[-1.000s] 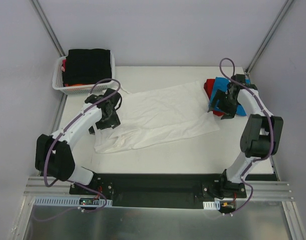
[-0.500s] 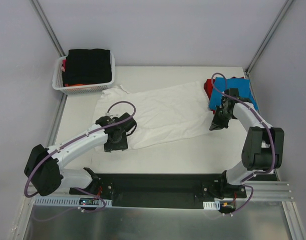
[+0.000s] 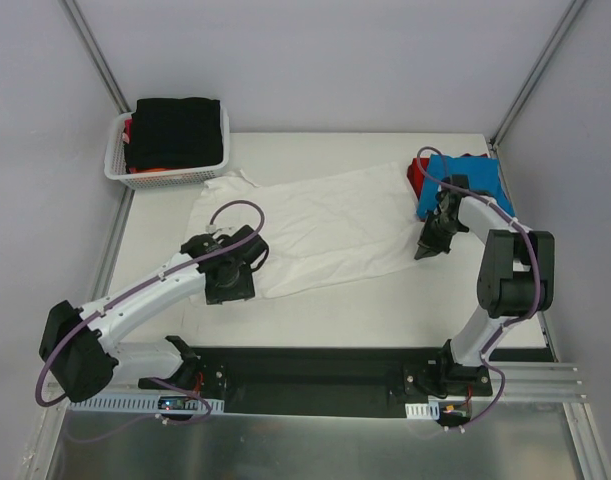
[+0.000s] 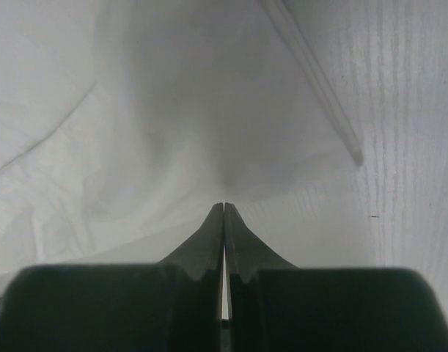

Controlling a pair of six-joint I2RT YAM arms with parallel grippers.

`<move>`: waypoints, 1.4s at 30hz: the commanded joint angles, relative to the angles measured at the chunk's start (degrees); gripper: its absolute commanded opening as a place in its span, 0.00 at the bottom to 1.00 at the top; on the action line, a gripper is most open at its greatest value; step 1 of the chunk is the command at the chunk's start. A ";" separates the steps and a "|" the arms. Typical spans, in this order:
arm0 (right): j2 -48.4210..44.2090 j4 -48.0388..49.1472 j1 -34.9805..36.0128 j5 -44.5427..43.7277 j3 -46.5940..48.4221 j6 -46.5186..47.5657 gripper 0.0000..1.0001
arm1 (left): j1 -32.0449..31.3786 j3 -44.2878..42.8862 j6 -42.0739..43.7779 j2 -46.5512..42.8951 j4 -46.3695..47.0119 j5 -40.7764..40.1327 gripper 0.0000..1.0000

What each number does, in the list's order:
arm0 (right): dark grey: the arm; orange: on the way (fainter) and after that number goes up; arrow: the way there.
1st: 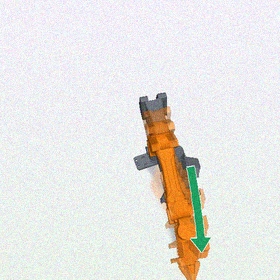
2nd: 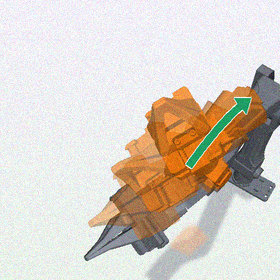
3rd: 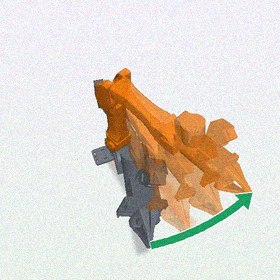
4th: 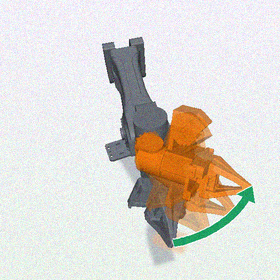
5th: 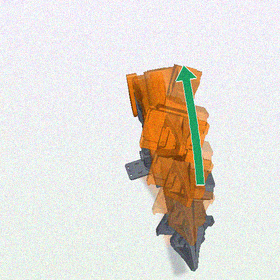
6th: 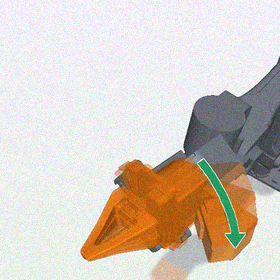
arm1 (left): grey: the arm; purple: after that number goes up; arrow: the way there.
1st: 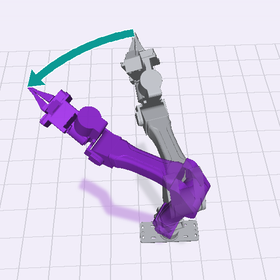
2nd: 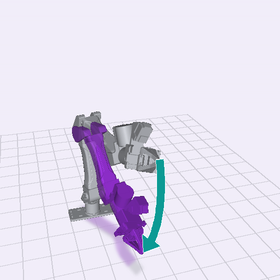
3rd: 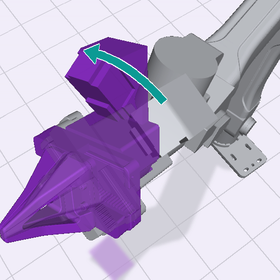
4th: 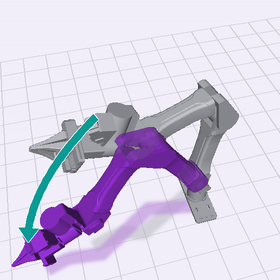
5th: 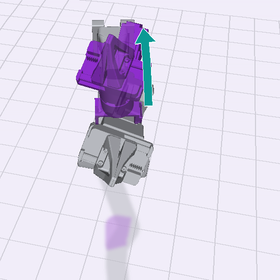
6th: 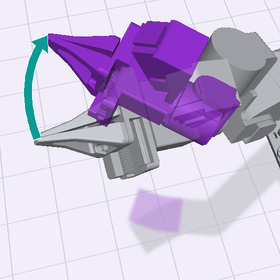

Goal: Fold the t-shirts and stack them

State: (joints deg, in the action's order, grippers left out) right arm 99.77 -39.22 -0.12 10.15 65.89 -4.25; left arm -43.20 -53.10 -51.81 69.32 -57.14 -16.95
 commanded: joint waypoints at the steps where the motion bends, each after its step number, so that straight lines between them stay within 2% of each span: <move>1: 0.87 0.20 1.09 1.01 2.84 -1.11 0.01 | -0.75 -1.83 -0.75 -3.83 -3.50 -0.10 0.56; 15: 4.74 3.89 3.19 1.27 -0.14 -2.43 0.01 | -0.75 -1.66 -0.48 -11.13 -7.89 0.34 0.56; 23: -4.82 3.19 3.37 0.04 -7.70 -3.57 0.01 | -0.75 -2.71 0.92 -9.03 -7.54 -0.19 0.57; 35: -16.26 -4.02 3.46 -4.44 -15.17 -5.59 0.01 | -0.75 -2.18 1.45 -8.67 -6.31 -0.01 0.58; 38: -17.06 -3.32 3.46 -3.21 -15.00 -5.42 0.01 | -0.75 -0.95 0.75 -9.46 -6.31 0.25 0.58; 42: -13.20 -2.97 3.37 -2.33 -8.52 -3.93 0.01 | -0.75 -0.25 -0.13 -9.99 -6.22 0.86 0.58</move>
State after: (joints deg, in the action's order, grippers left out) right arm 84.49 -41.32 2.96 7.75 51.24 -8.84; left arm -43.20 -54.08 -51.07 60.62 -62.81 -16.78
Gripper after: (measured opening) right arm 0.015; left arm 0.582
